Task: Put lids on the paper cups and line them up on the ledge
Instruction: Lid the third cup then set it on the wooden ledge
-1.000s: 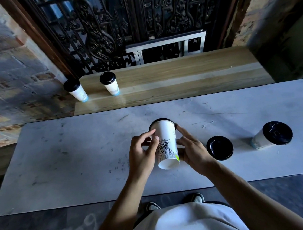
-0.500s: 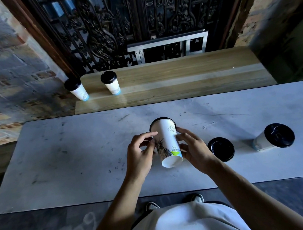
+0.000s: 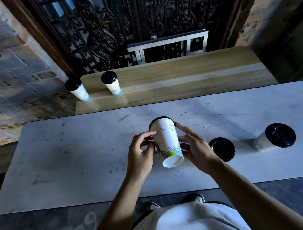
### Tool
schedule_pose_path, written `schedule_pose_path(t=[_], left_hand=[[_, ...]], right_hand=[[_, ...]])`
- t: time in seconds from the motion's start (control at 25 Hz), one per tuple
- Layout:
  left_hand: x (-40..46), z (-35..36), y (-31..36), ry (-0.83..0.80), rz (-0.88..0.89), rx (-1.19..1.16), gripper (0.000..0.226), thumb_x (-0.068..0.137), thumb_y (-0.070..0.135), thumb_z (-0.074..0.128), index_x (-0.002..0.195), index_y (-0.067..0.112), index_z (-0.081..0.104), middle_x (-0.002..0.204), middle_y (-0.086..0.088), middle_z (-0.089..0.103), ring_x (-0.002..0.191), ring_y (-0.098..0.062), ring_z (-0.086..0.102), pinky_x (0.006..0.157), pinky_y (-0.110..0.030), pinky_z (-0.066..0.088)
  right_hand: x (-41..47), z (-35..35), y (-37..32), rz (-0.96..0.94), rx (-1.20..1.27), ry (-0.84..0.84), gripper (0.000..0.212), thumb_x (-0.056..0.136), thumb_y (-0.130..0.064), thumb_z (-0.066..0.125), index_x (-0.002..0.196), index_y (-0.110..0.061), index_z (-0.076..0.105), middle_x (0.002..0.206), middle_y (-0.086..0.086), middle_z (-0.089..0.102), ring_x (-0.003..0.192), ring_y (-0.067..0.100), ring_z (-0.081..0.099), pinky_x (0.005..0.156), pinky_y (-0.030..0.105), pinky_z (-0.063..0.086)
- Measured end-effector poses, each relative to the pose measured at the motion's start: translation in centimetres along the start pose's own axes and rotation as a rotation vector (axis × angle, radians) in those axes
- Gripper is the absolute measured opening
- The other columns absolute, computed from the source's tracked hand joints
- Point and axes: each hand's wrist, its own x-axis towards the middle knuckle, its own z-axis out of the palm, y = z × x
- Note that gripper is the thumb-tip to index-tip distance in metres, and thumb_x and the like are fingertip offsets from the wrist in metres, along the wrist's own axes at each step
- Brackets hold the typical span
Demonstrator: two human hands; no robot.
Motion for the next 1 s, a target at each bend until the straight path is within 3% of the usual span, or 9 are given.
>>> schedule_pose_path(t=[0.08,0.2,0.32,0.44,0.56,0.72,0.84,1.0], left_hand=[[-0.03,0.18,-0.07,-0.001,-0.024,-0.021,0.033,0.099,0.001,0.059,0.103,0.03,0.073,0.106,-0.01,0.069,0.098,-0.026,0.067,0.071,-0.036,0.064],[-0.28,0.38,0.27,0.007,-0.077,-0.059,0.011,0.093,0.025,0.065,0.1,0.028,0.073,0.102,0.0,0.074,0.096,-0.021,0.069,0.065,-0.026,0.06],[-0.29,0.46,0.15,0.015,-0.147,-0.062,0.018,0.085,0.037,0.069,0.099,0.025,0.071,0.097,0.004,0.076,0.092,-0.016,0.071,0.077,-0.04,0.063],[-0.31,0.31,0.06,0.003,-0.169,-0.047,0.02,0.084,0.034,0.068,0.097,0.019,0.069,0.094,0.005,0.075,0.089,-0.015,0.072,0.08,-0.045,0.063],[-0.59,0.2,0.01,-0.023,-0.161,-0.015,0.009,0.086,0.024,0.063,0.094,0.022,0.068,0.089,0.01,0.076,0.082,-0.014,0.076,0.069,-0.035,0.064],[-0.84,0.38,-0.04,-0.015,-0.175,0.007,0.024,0.095,0.002,0.056,0.096,0.024,0.067,0.092,0.008,0.075,0.083,-0.025,0.077,0.07,-0.043,0.066],[-0.85,0.27,0.06,0.005,-0.139,0.015,0.036,0.092,-0.003,0.059,0.101,0.03,0.068,0.096,0.007,0.073,0.086,-0.029,0.074,0.07,-0.042,0.066],[-0.92,-0.16,0.06,0.011,-0.002,0.102,0.052,0.086,-0.013,0.059,0.111,0.031,0.071,0.114,0.002,0.069,0.093,-0.018,0.07,0.075,-0.036,0.063]], right_hand=[[-0.31,0.12,0.0,-0.021,-0.024,-0.031,0.051,0.095,-0.009,0.049,0.129,-0.044,0.062,0.107,0.017,0.077,0.085,0.026,0.072,0.073,0.032,0.057],[-0.56,0.1,-0.08,-0.03,-0.004,-0.031,0.05,0.088,-0.014,0.055,0.124,-0.048,0.064,0.103,0.015,0.077,0.084,0.025,0.073,0.072,0.033,0.058],[-0.49,-0.13,0.17,-0.041,-0.001,-0.028,0.047,0.093,-0.015,0.055,0.129,-0.044,0.062,0.096,0.009,0.074,0.08,0.023,0.072,0.075,0.039,0.055],[-0.3,-0.24,0.53,0.001,0.036,-0.003,0.044,0.101,-0.013,0.051,0.142,-0.03,0.054,0.104,0.011,0.071,0.083,0.028,0.071,0.081,0.044,0.052],[-0.65,-0.27,0.48,0.064,0.101,-0.076,0.045,0.103,-0.026,0.056,0.145,-0.012,0.051,0.13,0.028,0.063,0.101,0.042,0.067,0.091,0.049,0.052],[-0.78,-0.08,0.53,0.115,0.125,-0.138,0.049,0.098,-0.03,0.06,0.135,0.001,0.056,0.121,0.031,0.069,0.098,0.039,0.073,0.082,0.044,0.06],[-0.66,-0.08,0.66,0.107,0.108,-0.163,0.052,0.096,-0.031,0.062,0.14,-0.004,0.053,0.127,0.03,0.067,0.105,0.042,0.071,0.086,0.047,0.059],[-0.55,0.05,0.54,0.106,0.124,-0.173,0.065,0.088,-0.03,0.071,0.148,-0.031,0.045,0.132,0.025,0.065,0.101,0.039,0.072,0.08,0.046,0.059]])
